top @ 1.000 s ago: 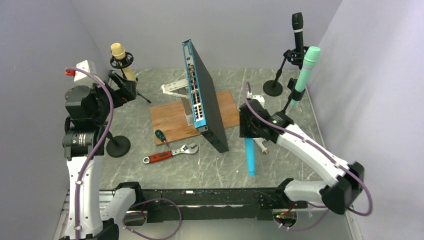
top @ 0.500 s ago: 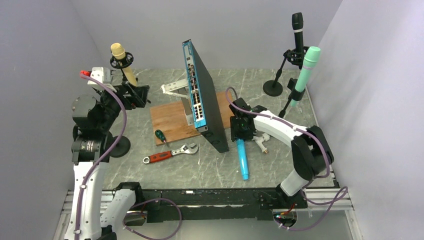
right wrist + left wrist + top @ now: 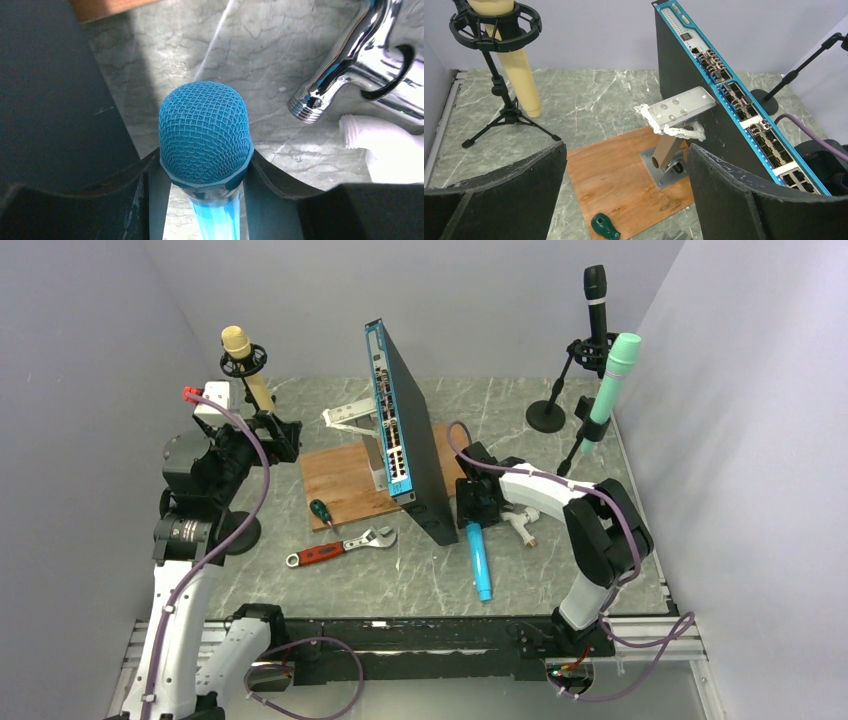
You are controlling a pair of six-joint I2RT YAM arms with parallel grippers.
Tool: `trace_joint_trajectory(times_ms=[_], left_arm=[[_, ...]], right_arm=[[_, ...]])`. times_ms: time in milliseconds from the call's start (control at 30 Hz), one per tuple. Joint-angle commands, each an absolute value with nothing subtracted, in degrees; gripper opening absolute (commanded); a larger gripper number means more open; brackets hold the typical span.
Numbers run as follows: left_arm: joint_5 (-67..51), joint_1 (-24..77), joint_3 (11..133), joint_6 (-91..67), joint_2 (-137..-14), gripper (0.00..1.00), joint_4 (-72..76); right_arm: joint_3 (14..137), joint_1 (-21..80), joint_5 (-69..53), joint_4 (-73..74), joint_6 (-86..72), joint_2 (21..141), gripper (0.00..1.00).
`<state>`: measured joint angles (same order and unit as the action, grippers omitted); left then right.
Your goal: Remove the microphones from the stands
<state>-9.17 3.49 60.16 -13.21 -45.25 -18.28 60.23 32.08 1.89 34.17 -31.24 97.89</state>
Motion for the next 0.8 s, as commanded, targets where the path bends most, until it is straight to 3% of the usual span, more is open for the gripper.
trace_joint_trajectory(times_ms=[0,467,567,767], left_arm=[[-8.7,4.0,60.1,-12.2,-44.4,0.92,-16.3],[-10.8,4.0,59.0,-12.7,-45.3,0.91,-15.3],[-12.0,3.9,58.6,-13.0,-44.9,0.91,-14.5],[-10.4,3.9,58.2,-12.2,-44.2,0.91,-14.5]], right_arm=[[57.5,31.8,0.5,30.2,-33.8,97.2,0.19],[55.6,31.9,-0.2,30.8,-33.3,88.7,0.59],[56.9,31.9,1.4,32.8,-33.1,85.2,0.73],[63.5,31.9,5.0,39.7,-30.3,80.1,0.78]])
